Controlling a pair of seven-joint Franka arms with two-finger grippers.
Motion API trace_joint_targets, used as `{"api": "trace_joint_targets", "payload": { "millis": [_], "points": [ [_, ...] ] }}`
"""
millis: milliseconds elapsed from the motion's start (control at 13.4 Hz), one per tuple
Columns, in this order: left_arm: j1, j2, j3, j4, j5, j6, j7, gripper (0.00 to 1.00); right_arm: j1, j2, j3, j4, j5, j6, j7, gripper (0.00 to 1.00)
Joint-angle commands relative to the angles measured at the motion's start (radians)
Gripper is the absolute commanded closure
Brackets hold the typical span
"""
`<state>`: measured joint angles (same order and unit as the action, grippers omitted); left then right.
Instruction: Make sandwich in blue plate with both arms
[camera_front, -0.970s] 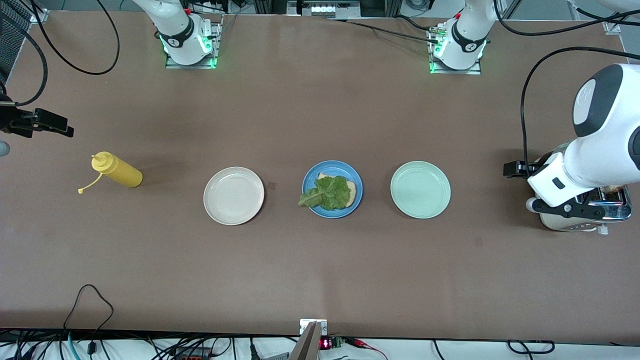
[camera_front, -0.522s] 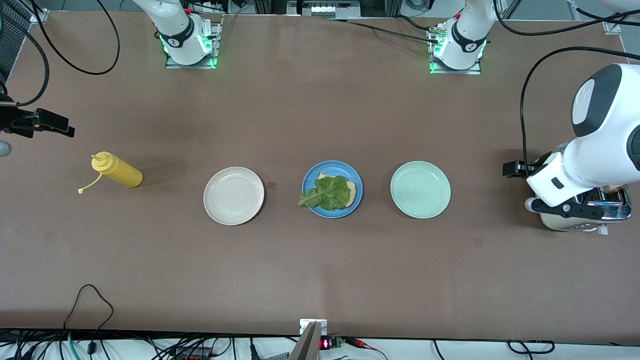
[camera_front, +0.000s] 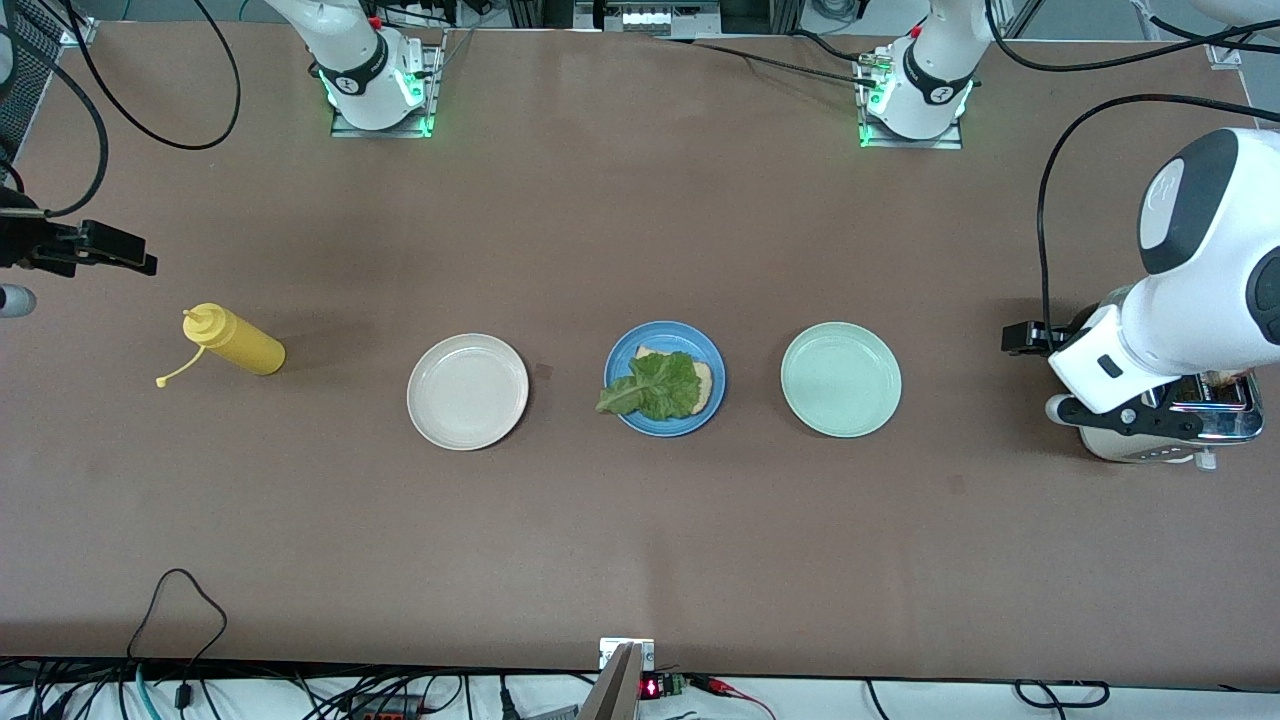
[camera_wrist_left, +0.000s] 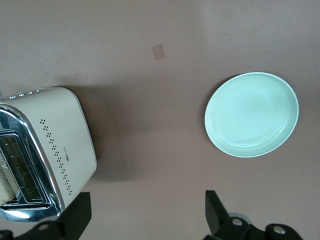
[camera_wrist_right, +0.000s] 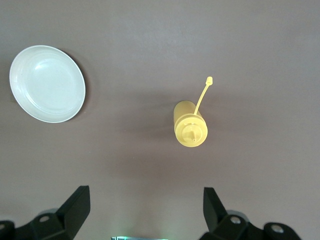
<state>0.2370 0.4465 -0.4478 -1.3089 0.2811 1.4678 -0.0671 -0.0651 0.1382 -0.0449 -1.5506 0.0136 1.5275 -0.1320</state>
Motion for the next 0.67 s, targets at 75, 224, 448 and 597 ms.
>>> {"api": "trace_joint_targets", "payload": {
  "millis": [75,224,448,597],
  "points": [
    [-0.001,0.005,0.001,0.007,-0.016,0.003,-0.007,0.0,-0.071,-0.043,0.011,-0.095,-0.007,0.012,-0.113,0.0],
    [-0.001,0.005,0.001,0.007,-0.016,0.003,-0.007,0.0,-0.135,-0.077,0.011,-0.179,-0.004,0.087,-0.292,0.0],
    [-0.002,0.005,0.001,0.007,-0.014,0.003,-0.007,0.0,-0.223,-0.115,0.013,-0.294,-0.003,0.177,-0.582,0.0],
    [-0.002,0.005,0.001,0.007,-0.014,0.003,-0.007,0.0,-0.297,-0.115,0.013,-0.354,0.022,0.236,-0.848,0.0]
  ]
}}
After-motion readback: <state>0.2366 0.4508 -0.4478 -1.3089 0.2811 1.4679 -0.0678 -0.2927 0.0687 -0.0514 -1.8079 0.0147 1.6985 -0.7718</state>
